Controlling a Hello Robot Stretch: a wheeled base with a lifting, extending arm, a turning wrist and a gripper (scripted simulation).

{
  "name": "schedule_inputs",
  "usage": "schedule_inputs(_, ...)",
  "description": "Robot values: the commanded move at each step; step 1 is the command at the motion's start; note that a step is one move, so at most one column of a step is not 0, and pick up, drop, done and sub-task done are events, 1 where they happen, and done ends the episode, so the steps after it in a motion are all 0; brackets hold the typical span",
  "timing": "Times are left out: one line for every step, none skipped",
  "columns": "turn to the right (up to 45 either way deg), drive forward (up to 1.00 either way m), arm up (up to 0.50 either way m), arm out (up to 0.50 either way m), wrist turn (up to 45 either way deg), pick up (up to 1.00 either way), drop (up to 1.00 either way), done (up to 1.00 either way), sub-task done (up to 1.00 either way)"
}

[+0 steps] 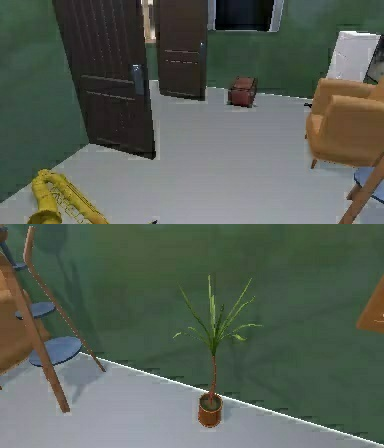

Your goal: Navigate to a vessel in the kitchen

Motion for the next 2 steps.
schedule_inputs(0.0,1.00,0.00,0.00,0.0,0.00,0.00,0.00,0.00)
schedule_inputs(3.0,0.00,0.00,0.00,0.0,0.00,0.00,0.00,0.00)
